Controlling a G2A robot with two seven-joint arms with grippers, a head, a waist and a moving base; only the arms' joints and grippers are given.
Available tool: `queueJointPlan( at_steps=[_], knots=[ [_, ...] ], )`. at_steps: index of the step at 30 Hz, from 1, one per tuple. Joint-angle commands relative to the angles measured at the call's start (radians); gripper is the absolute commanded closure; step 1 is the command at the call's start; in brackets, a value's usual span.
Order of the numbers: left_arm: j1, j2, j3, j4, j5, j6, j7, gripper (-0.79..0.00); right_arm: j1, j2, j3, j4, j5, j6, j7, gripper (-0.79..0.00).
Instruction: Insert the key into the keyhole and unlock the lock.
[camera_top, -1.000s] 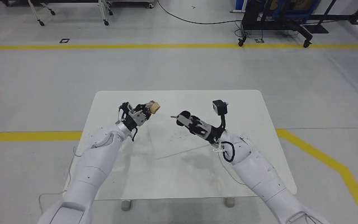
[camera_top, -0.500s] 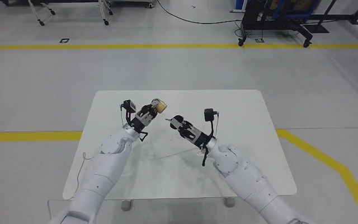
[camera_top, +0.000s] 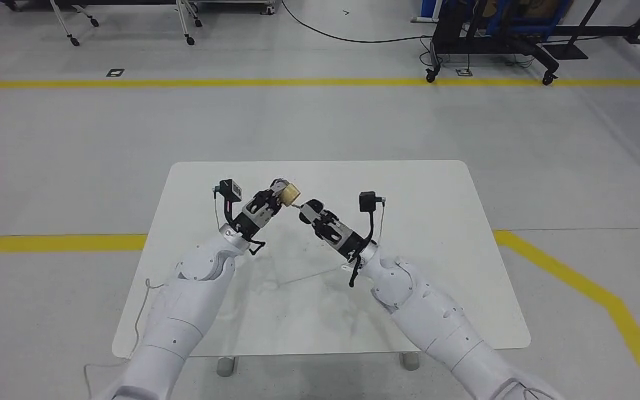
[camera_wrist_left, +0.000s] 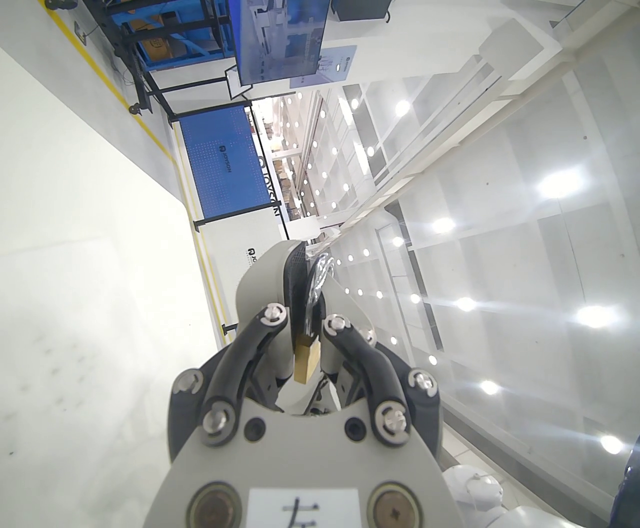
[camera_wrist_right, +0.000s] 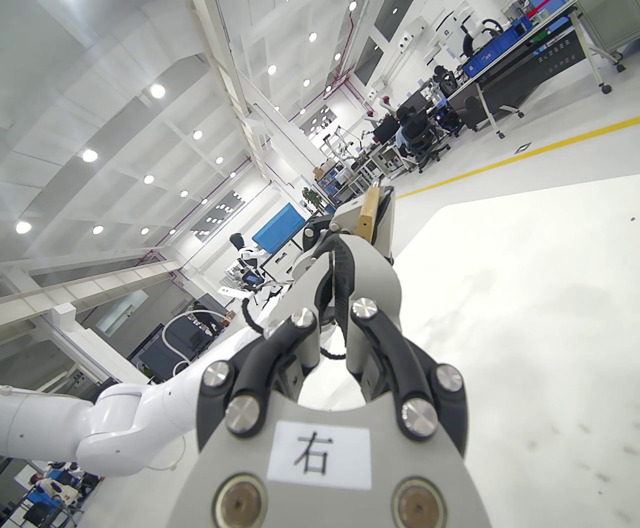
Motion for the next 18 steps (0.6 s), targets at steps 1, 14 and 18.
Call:
queueJointPlan(
  at_steps=[1, 14, 18],
  knots=[
    [0.002, 0.0, -0.005, -0.003, -0.001, 0.001, 0.0, 0.0, 0.002, -0.005, -0.004, 0.011, 0.006, -0.006, -0.003, 0.0],
    [0.016, -0.001, -0.013, -0.016, 0.002, 0.013, -0.009, 0.0, 0.014, -0.026, 0.004, 0.065, 0.031, -0.04, -0.014, 0.0],
    [0.018, -0.002, -0.013, -0.019, 0.004, 0.015, -0.017, 0.0, 0.019, -0.033, 0.006, 0.077, 0.033, -0.039, -0.013, 0.0]
  ],
)
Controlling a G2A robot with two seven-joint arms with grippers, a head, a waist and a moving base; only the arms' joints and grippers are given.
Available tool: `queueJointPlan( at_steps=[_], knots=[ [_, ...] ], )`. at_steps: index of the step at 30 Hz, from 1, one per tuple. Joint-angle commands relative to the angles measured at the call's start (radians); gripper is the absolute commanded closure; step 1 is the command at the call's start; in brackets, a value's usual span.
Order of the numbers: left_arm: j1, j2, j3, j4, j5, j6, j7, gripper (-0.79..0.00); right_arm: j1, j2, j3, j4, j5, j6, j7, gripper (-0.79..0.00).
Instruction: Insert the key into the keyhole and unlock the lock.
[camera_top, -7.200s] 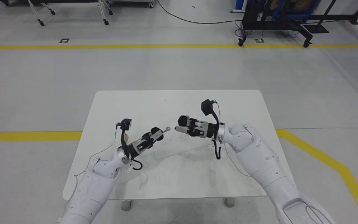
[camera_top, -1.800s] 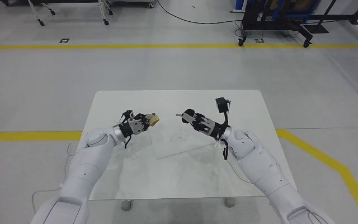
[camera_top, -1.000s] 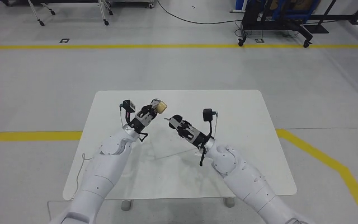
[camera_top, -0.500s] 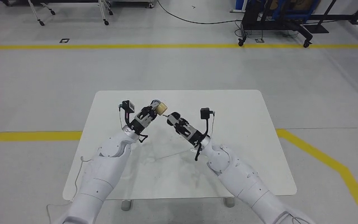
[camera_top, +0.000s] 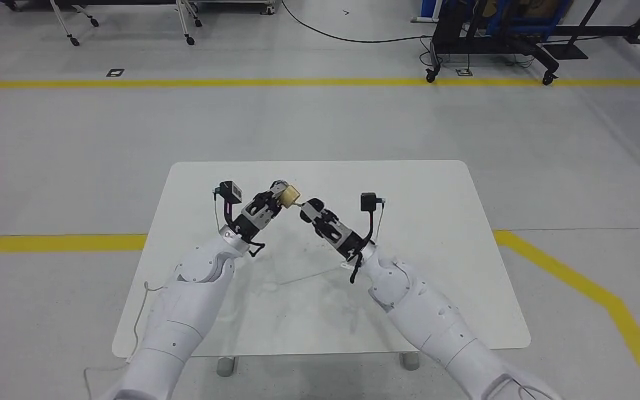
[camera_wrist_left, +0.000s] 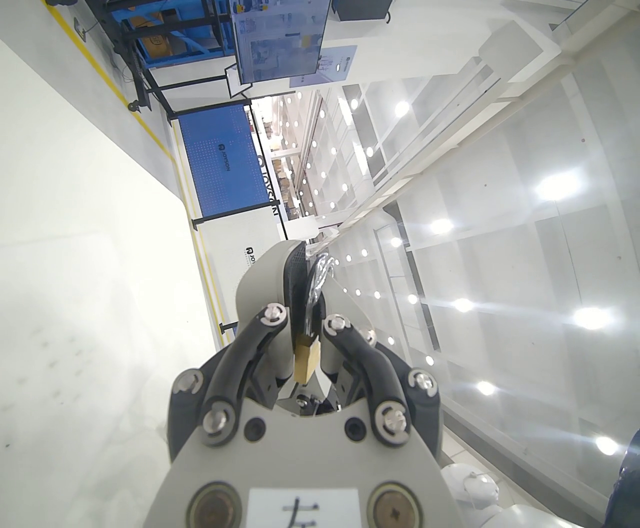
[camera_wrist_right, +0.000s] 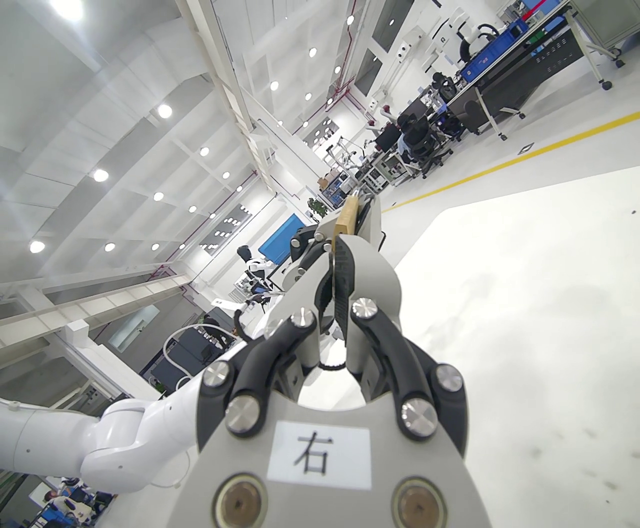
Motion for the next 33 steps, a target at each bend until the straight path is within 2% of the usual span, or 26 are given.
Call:
queueJointPlan(
  at_steps=[1, 33],
  knots=[
    [0.001, 0.0, -0.001, -0.002, 0.002, 0.0, -0.003, 0.0, 0.002, -0.003, 0.002, 0.006, 0.0, 0.001, -0.001, 0.0],
    [0.007, -0.004, -0.024, -0.006, 0.006, 0.023, -0.003, 0.0, 0.007, -0.043, 0.025, 0.044, -0.042, -0.013, -0.051, 0.0]
  ],
)
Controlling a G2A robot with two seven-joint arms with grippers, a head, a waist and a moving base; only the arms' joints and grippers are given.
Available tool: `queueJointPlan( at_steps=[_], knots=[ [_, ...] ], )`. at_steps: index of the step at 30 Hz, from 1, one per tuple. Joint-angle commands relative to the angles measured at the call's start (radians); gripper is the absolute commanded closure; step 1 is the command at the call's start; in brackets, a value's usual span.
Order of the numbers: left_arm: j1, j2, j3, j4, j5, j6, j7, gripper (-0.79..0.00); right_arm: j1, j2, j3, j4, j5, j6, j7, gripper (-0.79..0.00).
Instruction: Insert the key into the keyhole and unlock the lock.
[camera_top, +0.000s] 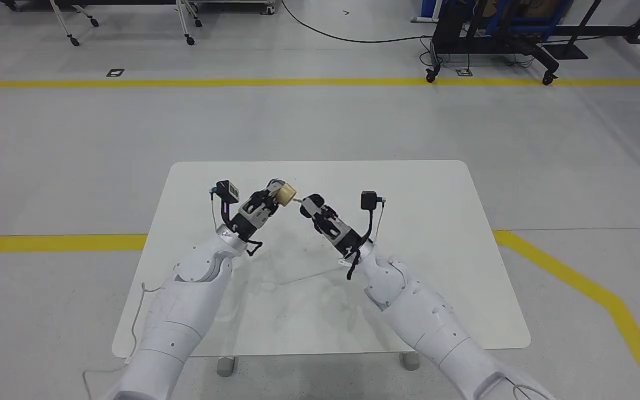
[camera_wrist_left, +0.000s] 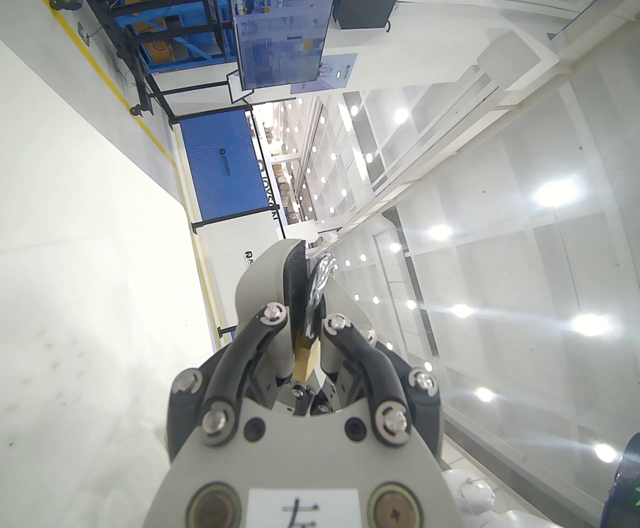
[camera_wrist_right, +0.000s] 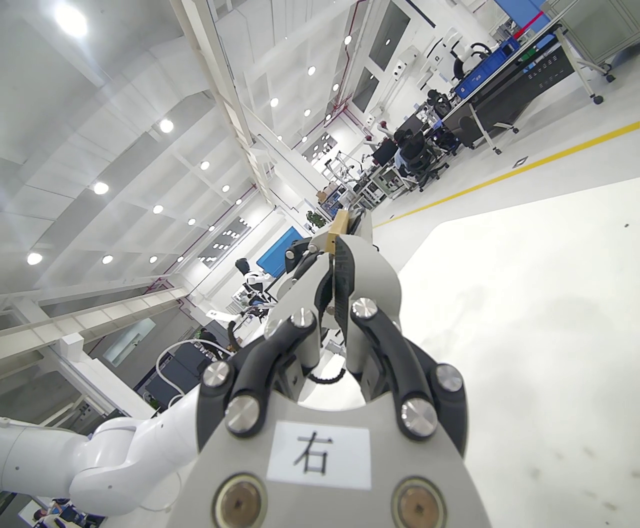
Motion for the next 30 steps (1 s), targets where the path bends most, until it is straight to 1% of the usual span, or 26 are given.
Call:
queueJointPlan(
  at_steps=[1, 10, 20, 30],
  knots=[
    [0.0, -0.001, 0.003, 0.0, 0.001, 0.006, -0.004, 0.0, 0.002, -0.003, -0.002, 0.002, -0.006, 0.004, 0.003, 0.0],
    [-0.002, -0.002, -0.002, 0.002, 0.002, 0.006, -0.006, 0.0, 0.012, -0.017, -0.005, 0.021, -0.013, 0.007, 0.002, 0.0],
    [0.002, -0.006, 0.002, 0.001, 0.008, 0.016, 0.007, 0.0, 0.0, -0.025, -0.011, 0.01, -0.089, 0.027, -0.01, 0.0],
    [0.004, -0.008, 0.006, -0.002, 0.013, 0.019, -0.01, 0.0, 0.004, -0.032, 0.004, 0.011, -0.093, 0.029, -0.002, 0.0]
  ],
)
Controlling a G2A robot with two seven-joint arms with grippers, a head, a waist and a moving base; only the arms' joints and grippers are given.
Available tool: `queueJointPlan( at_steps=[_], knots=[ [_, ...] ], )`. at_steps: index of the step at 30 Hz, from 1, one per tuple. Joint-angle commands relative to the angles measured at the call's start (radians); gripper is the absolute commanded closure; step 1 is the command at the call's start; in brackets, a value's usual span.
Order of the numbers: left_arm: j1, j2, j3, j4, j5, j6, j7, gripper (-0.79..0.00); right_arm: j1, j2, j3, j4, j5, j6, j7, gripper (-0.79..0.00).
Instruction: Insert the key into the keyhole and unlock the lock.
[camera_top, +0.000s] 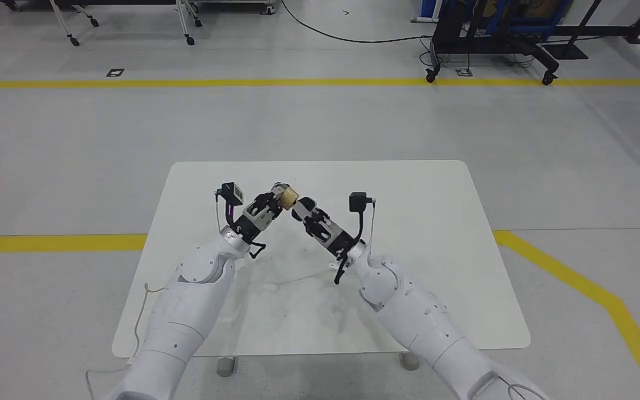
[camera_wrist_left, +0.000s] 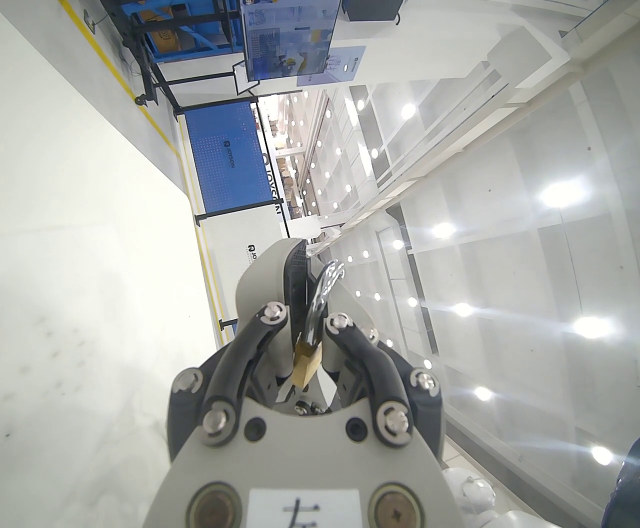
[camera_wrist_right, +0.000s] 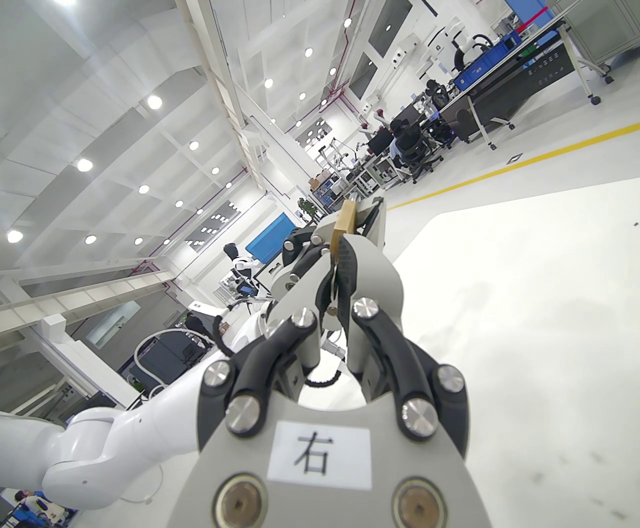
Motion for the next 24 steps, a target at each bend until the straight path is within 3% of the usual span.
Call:
queueJointPlan(
  at_steps=[1, 5, 7, 11, 21, 24],
  knots=[
    [0.0, 0.0, 0.0, 0.0, 0.0, -0.001, -0.004, 0.0, 0.001, -0.001, 0.004, 0.0, 0.001, 0.001, 0.002, 0.0],
    [-0.002, 0.0, -0.003, 0.003, -0.001, 0.002, -0.007, 0.0, -0.002, -0.002, 0.012, 0.0, 0.003, -0.004, 0.004, -0.022],
    [-0.004, -0.001, -0.006, 0.006, -0.005, 0.005, -0.004, 0.0, -0.005, -0.003, 0.016, -0.001, 0.004, -0.008, 0.006, -0.215],
    [-0.008, -0.001, -0.01, 0.012, -0.008, 0.011, -0.004, 0.0, -0.012, -0.002, 0.026, -0.006, 0.009, -0.014, 0.016, -0.354],
    [-0.012, -0.001, -0.02, 0.016, -0.004, 0.011, 0.001, 0.0, -0.029, 0.0, 0.052, -0.012, 0.025, -0.023, 0.043, -0.348],
    [-0.011, 0.0, -0.023, 0.013, 0.007, 0.005, 0.008, 0.0, -0.036, -0.001, 0.051, -0.005, 0.061, -0.035, 0.07, -0.252]
  ],
)
